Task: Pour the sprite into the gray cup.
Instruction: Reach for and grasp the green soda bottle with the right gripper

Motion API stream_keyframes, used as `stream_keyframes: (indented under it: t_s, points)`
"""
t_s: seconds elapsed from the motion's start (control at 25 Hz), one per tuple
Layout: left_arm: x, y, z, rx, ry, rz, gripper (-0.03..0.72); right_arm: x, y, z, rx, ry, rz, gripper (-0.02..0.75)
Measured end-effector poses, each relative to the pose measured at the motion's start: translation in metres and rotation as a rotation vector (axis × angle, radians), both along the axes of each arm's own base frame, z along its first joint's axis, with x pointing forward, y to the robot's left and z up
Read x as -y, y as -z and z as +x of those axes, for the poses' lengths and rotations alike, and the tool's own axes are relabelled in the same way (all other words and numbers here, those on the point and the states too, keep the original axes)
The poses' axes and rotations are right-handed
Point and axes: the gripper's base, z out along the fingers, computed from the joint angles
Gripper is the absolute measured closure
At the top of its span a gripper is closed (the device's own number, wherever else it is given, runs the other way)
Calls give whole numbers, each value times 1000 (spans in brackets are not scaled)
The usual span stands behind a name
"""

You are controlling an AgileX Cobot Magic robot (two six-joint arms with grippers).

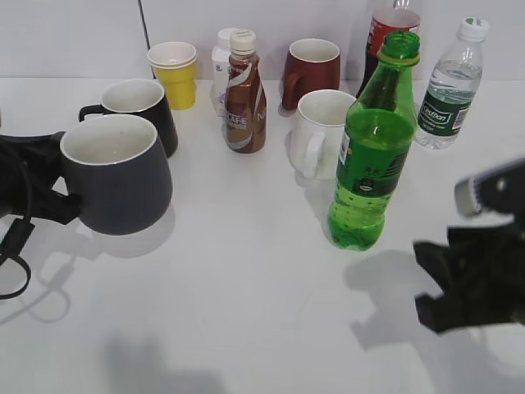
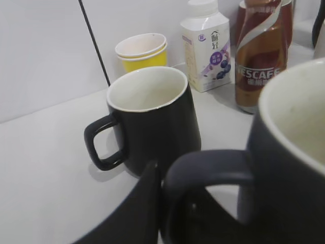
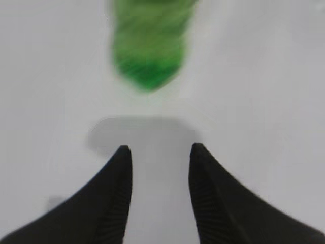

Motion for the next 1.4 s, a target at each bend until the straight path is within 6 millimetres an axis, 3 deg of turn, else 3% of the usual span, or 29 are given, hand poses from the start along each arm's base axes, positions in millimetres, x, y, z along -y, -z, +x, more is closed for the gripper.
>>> stream_keyframes:
  t_s: [0.16, 0.44, 0.52, 0.72, 0.84, 1.0, 1.2, 1.4]
  points:
    - [0, 0, 0, -1, 0, 0, 638, -4, -12, 4, 72, 47, 169, 454]
    - [0, 0, 0, -1, 0, 0, 638, -6, -15, 5, 119, 38, 228, 445]
    - [0, 0, 0, -1, 0, 0, 638, -6, -15, 6, 144, 24, 223, 399]
    - [0, 0, 0, -1, 0, 0, 638, -7, -18, 8, 195, 37, 249, 200]
    - [0, 0, 0, -1, 0, 0, 638, -12, -14, 11, 218, -1, 203, 150]
    - [0, -2, -1, 7, 0, -2, 638, -19, -7, 18, 259, -15, 169, 138]
    - [0, -2, -1, 9, 0, -3, 638, -24, 3, 30, 297, 109, 206, 138]
    - [0, -2, -1, 9, 0, -3, 638, -41, 12, 39, 278, 114, 233, 138]
